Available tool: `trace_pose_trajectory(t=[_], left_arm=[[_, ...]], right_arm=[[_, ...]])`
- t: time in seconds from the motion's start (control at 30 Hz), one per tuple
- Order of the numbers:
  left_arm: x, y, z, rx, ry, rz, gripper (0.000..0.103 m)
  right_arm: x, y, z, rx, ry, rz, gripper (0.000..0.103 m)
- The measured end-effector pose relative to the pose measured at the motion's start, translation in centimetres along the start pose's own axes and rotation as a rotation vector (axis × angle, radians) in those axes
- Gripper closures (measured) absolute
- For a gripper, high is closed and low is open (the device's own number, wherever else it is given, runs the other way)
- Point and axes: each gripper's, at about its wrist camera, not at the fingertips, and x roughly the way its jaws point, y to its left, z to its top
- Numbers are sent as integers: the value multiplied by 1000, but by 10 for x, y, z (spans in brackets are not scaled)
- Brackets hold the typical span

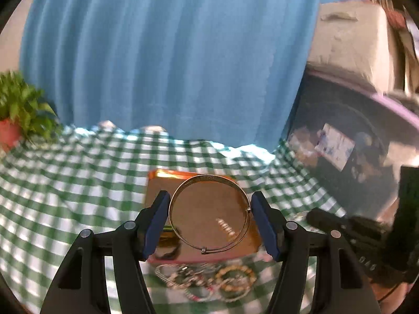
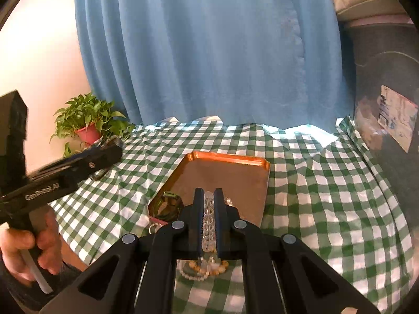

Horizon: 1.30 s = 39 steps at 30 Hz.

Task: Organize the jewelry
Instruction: 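Carry the bangle toward the tray with the left while the right carries the crystal bracelet, then lower the bangle into the tray with the left while the right releases the crystal bracelet there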

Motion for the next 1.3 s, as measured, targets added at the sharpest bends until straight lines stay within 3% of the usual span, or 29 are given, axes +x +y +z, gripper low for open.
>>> trace_pose_trajectory(t=[0.07,0.23,0.4,0.47,0.57,0.63,0.77,0.87,0.93,1.03,1.13,1.3], left_arm=[[13,2,4,-5,-5,-6,39],[46,12,10,-38,-29,58,39],[90,33,15,-117,66,-2,39],[101,36,18,-121,67,-40,39],[119,30,21,-38,64,34,39],[141,30,18,9,115,69,39],[174,40,5,-71,205,78,39],[180,36,5,-36,190,93,38],[187,37,4,1,196,148,38],[208,44,-9,65,273,260,38],[228,55,-23,44,369,284,38],[235,50,-33,103,398,334,38]], right_arm=[[11,-3,6,2,-4,3,97],[46,-11,18,31,-8,23,97],[88,-16,23,69,-10,31,97],[103,-21,23,100,-9,61,96],[126,-26,23,109,-1,100,97],[142,-30,23,93,16,98,96],[167,-42,24,151,58,126,96],[176,-43,28,162,66,141,95],[181,-42,31,150,61,142,95],[198,-47,25,153,99,115,95],[223,-55,10,165,179,51,95],[229,-61,4,161,213,7,95]])
